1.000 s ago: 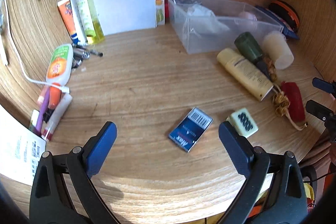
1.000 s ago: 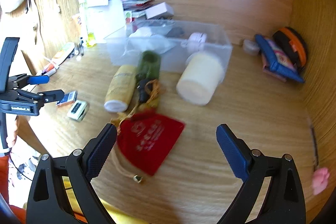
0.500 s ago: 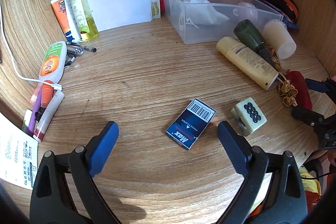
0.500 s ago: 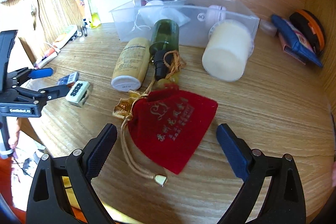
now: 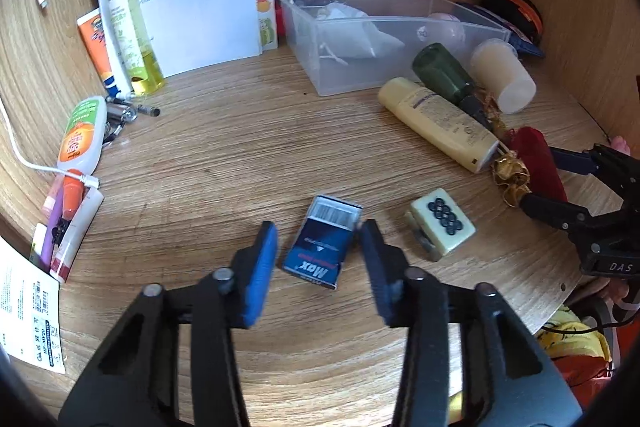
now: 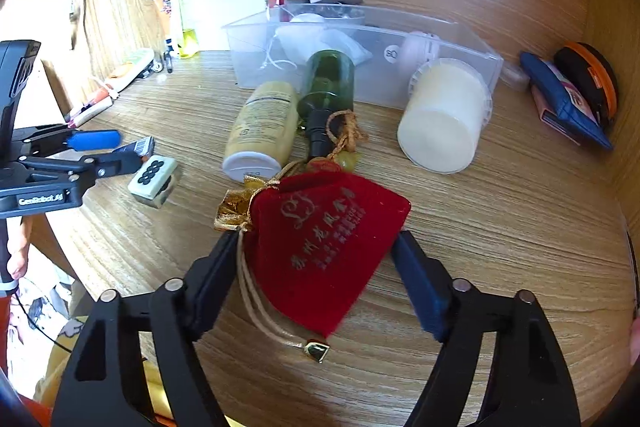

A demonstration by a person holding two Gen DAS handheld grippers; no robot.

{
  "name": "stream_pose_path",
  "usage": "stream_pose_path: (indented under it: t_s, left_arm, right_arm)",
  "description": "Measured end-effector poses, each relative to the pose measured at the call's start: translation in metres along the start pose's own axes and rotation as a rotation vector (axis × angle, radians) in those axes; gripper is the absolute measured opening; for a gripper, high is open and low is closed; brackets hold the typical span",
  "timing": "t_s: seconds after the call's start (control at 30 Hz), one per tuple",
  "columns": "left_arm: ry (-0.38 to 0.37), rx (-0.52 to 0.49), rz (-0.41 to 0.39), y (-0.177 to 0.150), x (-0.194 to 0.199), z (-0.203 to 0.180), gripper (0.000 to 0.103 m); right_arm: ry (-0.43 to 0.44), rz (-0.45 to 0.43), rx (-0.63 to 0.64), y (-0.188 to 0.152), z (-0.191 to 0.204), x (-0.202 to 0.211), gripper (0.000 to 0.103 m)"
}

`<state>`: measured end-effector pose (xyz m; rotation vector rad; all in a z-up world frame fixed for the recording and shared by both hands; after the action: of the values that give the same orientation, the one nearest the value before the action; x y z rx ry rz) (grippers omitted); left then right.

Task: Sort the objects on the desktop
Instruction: 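Grasp the red velvet pouch with the right tool while the left tool grasps the blue Max box, then carry the red pouch and blue box over the clear bin with both tools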

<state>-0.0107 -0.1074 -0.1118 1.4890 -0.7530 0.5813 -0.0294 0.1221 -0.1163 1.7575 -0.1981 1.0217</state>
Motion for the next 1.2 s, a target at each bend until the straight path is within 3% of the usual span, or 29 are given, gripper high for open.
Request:
stream_pose_path:
  t_s: [0.33,0.43,0.67,1.2]
  left_arm:
    - [0.003,-0.011,0.001,-0.001,0.002,-0.010,0.027]
    - [0.012,-0.013,0.000,-0.001,0.002,-0.014,0.026]
    - [-0.001,0.017,-0.024,0.005,0.010,-0.015,0.026]
    - [0.035,0.039,-0.138,0.049,0.038,-0.015,0.026]
  right_arm:
    - [0.032,0.001,0.018,0.003,0.005,0.003,0.015]
    - [0.062,0.004,-0.015,0.002,-0.001,0.004,0.012]
    - [0.034,-0.025,-0.029,0.006,-0.015,0.020,0.012]
    - [0.060,-0.127,-0.068,0.035,-0.059,0.054,0.012]
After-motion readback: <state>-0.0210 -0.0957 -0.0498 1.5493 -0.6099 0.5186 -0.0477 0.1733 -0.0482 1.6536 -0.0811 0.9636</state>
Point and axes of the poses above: each gripper's, at about its wrist camera, not at the fingertips, and x roughly against the way its jaws point, z to its left, y to its top, the point moved 2 cm from there along -x, roughly the way its jaws point, and after that the axes turned 7 degrees about x, right-handed, at the moved point
